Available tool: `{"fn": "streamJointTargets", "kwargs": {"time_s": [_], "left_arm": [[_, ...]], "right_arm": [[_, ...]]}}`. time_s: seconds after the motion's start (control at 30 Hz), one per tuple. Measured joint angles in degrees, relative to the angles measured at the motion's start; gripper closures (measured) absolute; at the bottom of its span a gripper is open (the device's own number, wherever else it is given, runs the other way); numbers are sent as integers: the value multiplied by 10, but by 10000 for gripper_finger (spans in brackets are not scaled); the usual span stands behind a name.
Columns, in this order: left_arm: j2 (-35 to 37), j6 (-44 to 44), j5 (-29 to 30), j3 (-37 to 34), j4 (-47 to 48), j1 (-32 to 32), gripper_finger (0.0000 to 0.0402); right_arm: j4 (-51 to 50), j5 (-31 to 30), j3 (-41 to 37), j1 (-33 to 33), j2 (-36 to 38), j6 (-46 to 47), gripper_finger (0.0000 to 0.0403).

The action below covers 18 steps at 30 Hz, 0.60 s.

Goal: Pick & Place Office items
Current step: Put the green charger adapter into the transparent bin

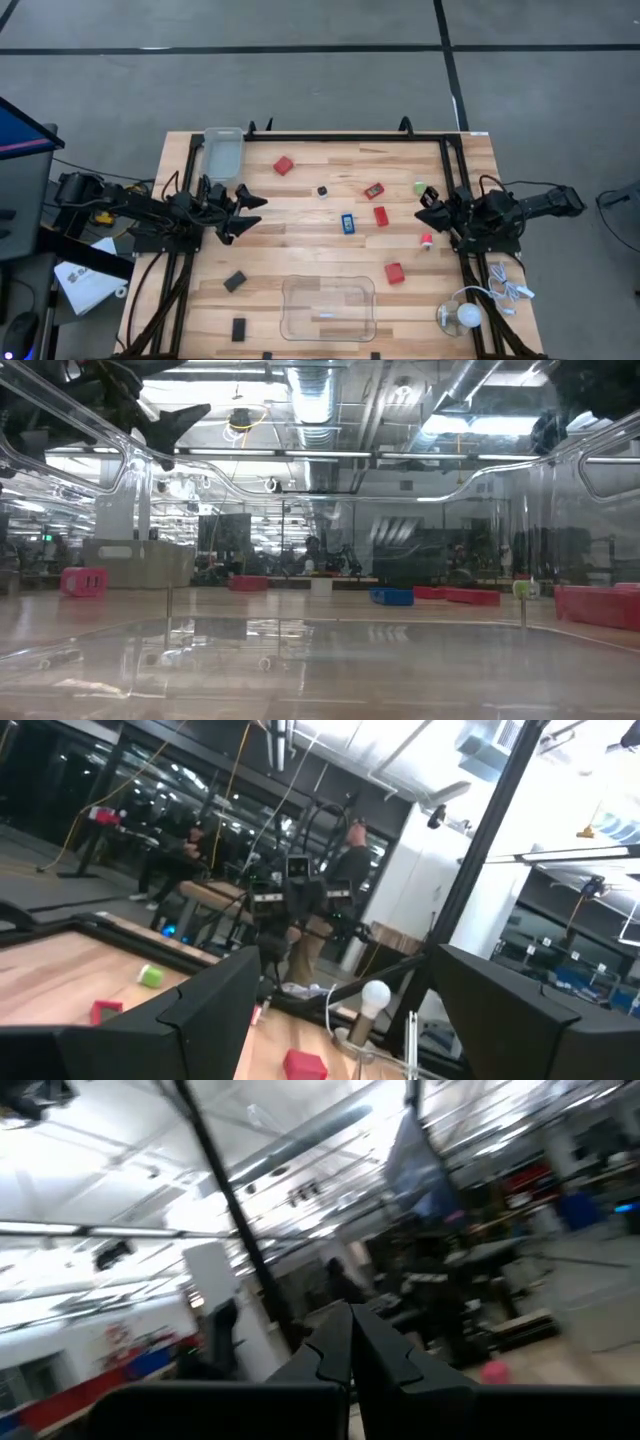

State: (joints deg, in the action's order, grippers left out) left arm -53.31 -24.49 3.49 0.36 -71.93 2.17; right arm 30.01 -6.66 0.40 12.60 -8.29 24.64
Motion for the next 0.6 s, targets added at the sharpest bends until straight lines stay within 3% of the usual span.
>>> {"fn": "streamJointTargets", "kwargs": {"time_s": [0.13, 0.33, 0.5, 0.6], "left_arm": [[-5, -16, -18, 1, 2, 0, 105], [-5, 2, -48, 50, 1, 0, 105], [-13, 46, -152, 74, 4, 22, 105], [-16, 48, -169, 76, 2, 49, 105]], "right_arm": [[17, -66, 0, -10, 0, -30, 403], [89, -261, 0, -43, 2, -41, 403], [154, -262, 0, -57, 2, -136, 403], [159, -260, -1, -55, 1, -148, 403]]}}
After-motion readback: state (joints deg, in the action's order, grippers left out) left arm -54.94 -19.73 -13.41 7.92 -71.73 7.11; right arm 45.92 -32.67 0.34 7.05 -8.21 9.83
